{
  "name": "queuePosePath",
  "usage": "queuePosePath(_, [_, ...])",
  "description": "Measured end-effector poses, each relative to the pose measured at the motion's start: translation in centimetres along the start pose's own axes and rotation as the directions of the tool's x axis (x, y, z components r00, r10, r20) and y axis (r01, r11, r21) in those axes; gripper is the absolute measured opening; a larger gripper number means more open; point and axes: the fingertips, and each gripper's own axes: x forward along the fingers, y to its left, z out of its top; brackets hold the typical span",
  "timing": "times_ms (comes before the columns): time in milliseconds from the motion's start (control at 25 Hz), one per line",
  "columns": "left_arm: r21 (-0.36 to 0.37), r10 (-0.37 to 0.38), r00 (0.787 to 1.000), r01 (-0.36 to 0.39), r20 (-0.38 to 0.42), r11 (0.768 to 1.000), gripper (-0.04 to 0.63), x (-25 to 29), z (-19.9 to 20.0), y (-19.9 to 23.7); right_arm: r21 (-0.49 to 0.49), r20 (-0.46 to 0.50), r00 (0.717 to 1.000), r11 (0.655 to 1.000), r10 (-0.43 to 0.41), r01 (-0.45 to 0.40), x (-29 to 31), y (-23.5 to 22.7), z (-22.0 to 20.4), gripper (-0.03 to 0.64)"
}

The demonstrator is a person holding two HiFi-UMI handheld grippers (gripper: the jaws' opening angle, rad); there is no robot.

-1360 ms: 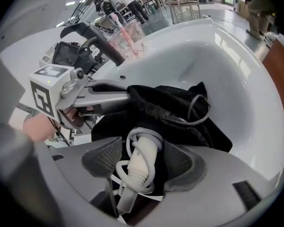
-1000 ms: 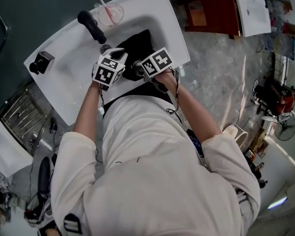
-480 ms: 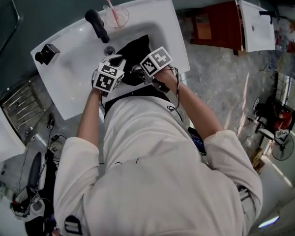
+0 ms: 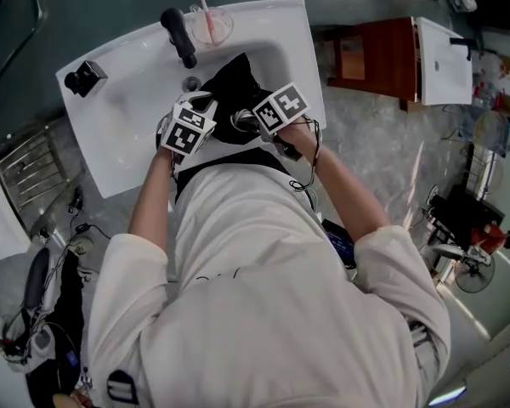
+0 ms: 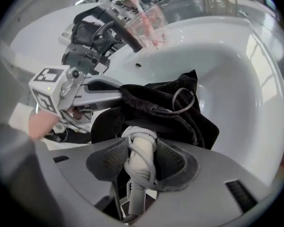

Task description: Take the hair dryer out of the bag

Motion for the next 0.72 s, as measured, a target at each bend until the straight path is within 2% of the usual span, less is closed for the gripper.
queuePosePath(80, [0.014, 0.002, 1.0, -0.002, 0.017, 1.0, 0.043, 0.0, 0.3, 0.1, -0.182, -0.023, 0.991, 0.975, -0.132, 0.126, -0.5, -0.4, 0.2, 0.183])
queuePosePath(160, [0.019, -0.002, 0.999, 0.002, 0.034, 1.0, 0.043, 0.0, 0.8, -0.1, -0.341, -0.032, 0.966, 0.911, -0.256, 0.23, -0.8, -1.2, 0.3, 0.183])
queuePosePath(200, [0.017, -0.005, 0.999, 0.004, 0.035, 1.0, 0.043, 0.0, 0.9, -0.3, -0.383, -0.038, 0.957, 0.889, -0.286, 0.251, -0.8, -1.5, 0.1, 0.183])
queuePosePath(240, [0.015, -0.007, 0.999, 0.007, 0.033, 1.0, 0.043, 0.0, 1.0, -0.5, -0.396, -0.047, 0.955, 0.883, -0.294, 0.252, -0.7, -1.7, -0.1, 0.183])
queuePosePath(360, [0.017, -0.007, 0.999, 0.006, 0.041, 1.0, 0.043, 0.3, 1.2, -0.9, -0.324, -0.056, 0.968, 0.922, -0.243, 0.213, -0.3, -2.5, -0.7, 0.183])
queuePosePath(520, [0.004, -0.007, 0.999, 0.007, 0.035, 1.0, 0.041, 0.6, 1.2, -1.3, -0.139, -0.038, 0.992, 0.983, -0.122, 0.116, 0.0, -3.8, -0.4, 0.186])
queuePosePath(600, [0.008, -0.01, 0.999, 0.01, 0.034, 1.0, 0.041, 0.6, 1.3, -1.7, -0.086, -0.04, 0.995, 0.993, -0.09, 0.086, 0.0, -3.9, -0.6, 0.185])
queuePosePath(720, [0.007, -0.008, 1.0, 0.008, 0.03, 1.0, 0.041, 0.4, 1.2, -1.9, -0.072, -0.057, 0.995, 0.994, -0.084, 0.08, 0.0, -3.6, -0.7, 0.183])
